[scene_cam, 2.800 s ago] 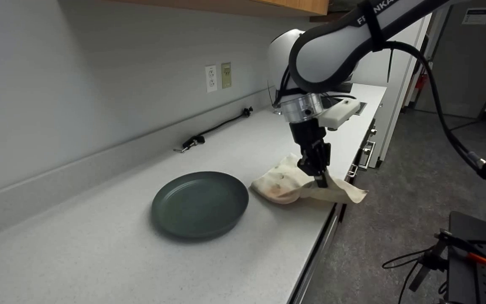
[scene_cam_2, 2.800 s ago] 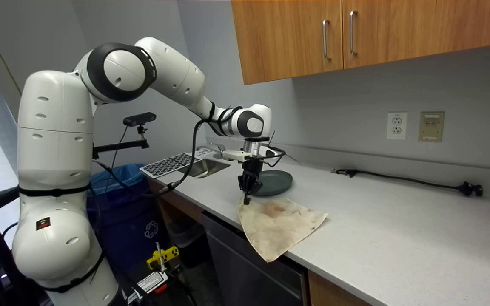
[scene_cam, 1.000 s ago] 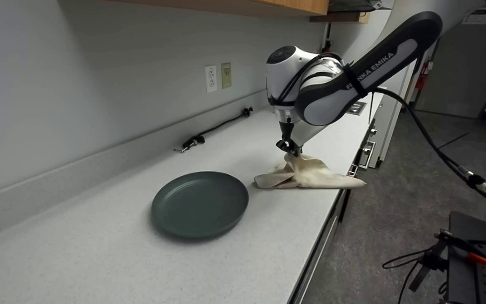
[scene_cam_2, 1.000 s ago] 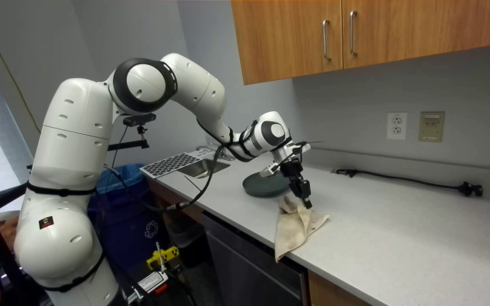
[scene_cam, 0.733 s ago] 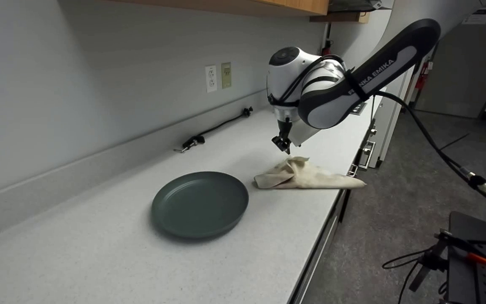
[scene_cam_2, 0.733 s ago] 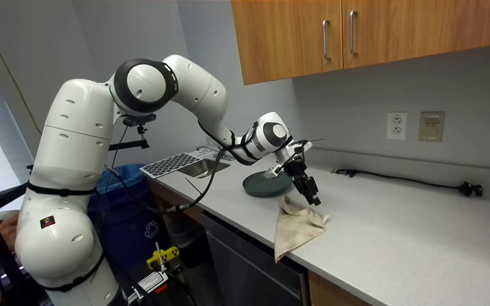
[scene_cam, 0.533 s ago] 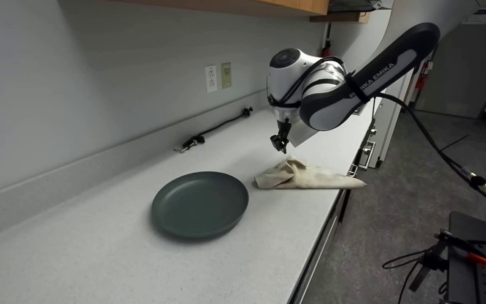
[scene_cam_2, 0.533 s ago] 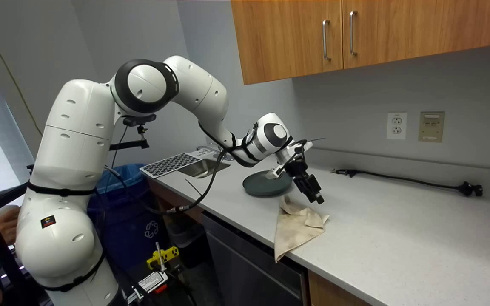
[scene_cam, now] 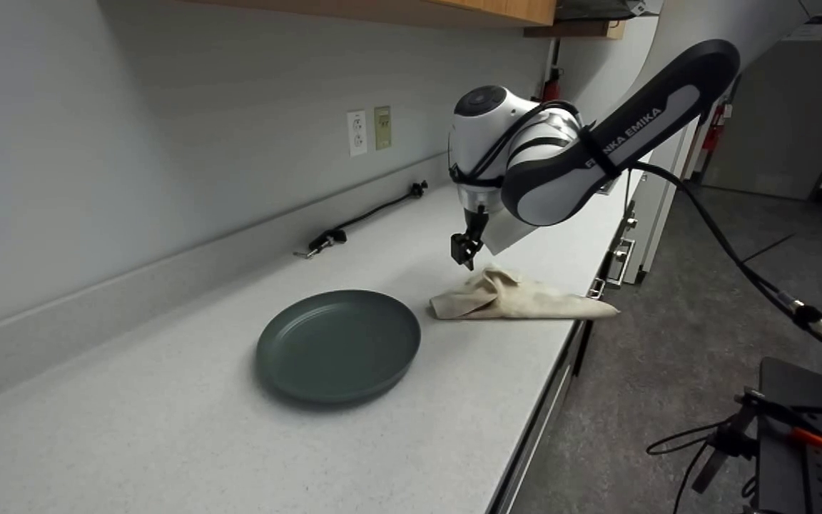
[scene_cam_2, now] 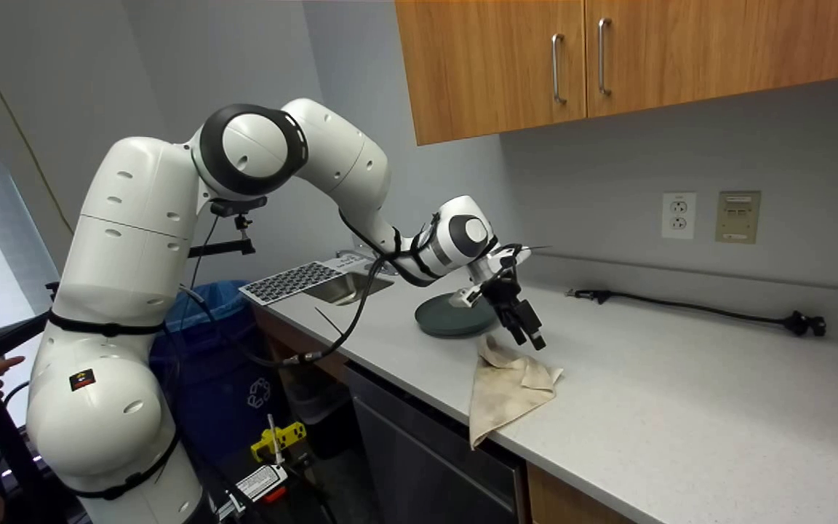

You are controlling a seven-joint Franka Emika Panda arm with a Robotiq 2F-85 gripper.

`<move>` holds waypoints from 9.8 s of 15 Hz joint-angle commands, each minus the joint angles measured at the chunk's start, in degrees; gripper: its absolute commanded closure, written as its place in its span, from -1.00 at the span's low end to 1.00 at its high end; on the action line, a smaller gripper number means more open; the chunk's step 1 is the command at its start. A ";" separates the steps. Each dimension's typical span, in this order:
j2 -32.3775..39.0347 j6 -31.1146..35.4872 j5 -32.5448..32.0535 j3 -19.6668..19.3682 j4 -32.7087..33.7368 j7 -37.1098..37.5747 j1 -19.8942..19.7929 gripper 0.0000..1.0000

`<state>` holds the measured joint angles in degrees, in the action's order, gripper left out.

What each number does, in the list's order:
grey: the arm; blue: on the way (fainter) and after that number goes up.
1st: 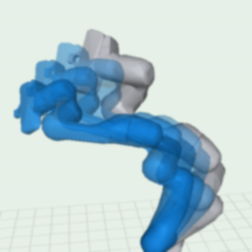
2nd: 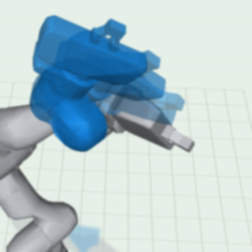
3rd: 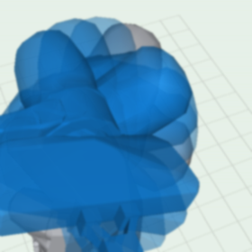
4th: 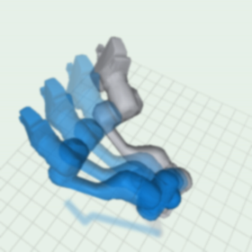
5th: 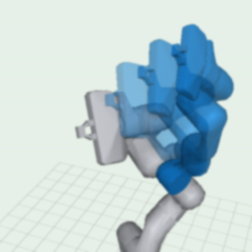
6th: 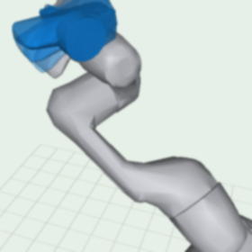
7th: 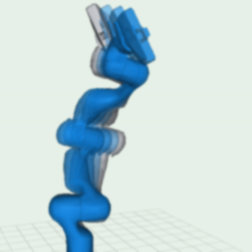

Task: Fold the towel twice

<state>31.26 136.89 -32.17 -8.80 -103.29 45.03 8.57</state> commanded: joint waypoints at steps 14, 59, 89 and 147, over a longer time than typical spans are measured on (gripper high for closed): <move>0.47 -13.87 5.60 0.48 2.33 -4.06 0.33 -1.00; 0.21 -14.70 1.78 -0.55 1.53 -2.70 0.61 -1.00; 1.52 -17.81 -4.39 -0.50 0.42 2.07 2.84 -1.00; 1.68 0.76 10.35 1.35 -2.61 -10.30 0.63 -1.00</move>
<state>32.87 137.54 -22.93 -6.10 -105.93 35.46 7.95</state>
